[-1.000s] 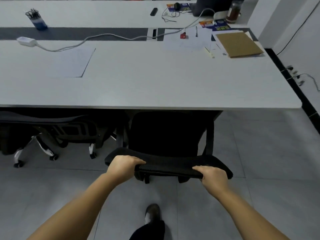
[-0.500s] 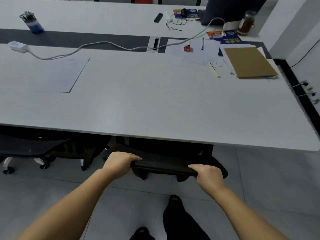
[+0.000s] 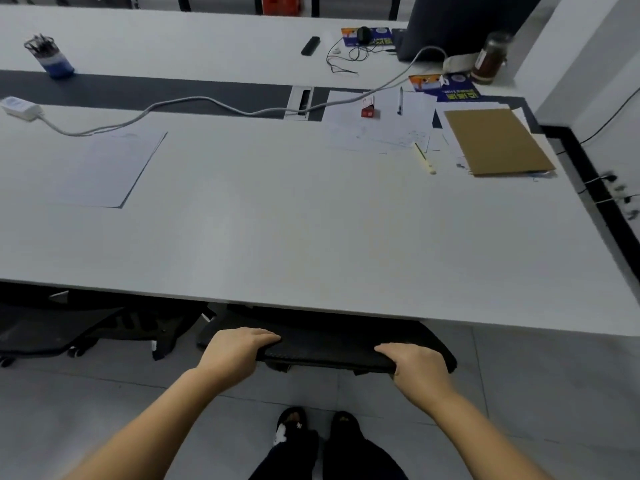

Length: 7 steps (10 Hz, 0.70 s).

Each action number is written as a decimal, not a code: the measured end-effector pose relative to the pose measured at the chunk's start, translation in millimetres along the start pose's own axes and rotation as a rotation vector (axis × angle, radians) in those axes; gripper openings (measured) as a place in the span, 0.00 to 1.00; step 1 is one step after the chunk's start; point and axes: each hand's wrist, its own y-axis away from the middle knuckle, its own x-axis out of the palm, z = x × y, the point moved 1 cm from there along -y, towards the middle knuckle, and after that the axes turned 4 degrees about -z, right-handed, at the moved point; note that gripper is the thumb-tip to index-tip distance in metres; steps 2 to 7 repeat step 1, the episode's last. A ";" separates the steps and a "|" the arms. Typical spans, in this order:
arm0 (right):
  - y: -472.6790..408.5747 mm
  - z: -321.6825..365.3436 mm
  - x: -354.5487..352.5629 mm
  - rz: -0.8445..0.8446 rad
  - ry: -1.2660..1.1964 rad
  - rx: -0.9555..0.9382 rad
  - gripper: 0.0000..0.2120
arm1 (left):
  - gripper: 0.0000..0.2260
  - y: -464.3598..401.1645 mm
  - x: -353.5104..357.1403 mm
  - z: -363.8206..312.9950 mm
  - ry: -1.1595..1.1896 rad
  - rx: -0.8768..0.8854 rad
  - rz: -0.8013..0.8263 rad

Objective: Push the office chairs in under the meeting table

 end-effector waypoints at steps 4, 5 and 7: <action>8.8 12.9 -18.0 0.350 -0.039 0.132 0.32 | 0.34 17.6 4.5 0.3 -0.036 0.101 -0.037; 8.8 12.9 -18.0 0.350 -0.039 0.132 0.32 | 0.34 17.6 4.5 0.3 -0.036 0.101 -0.037; 8.8 12.9 -18.0 0.350 -0.039 0.132 0.32 | 0.34 17.6 4.5 0.3 -0.036 0.101 -0.037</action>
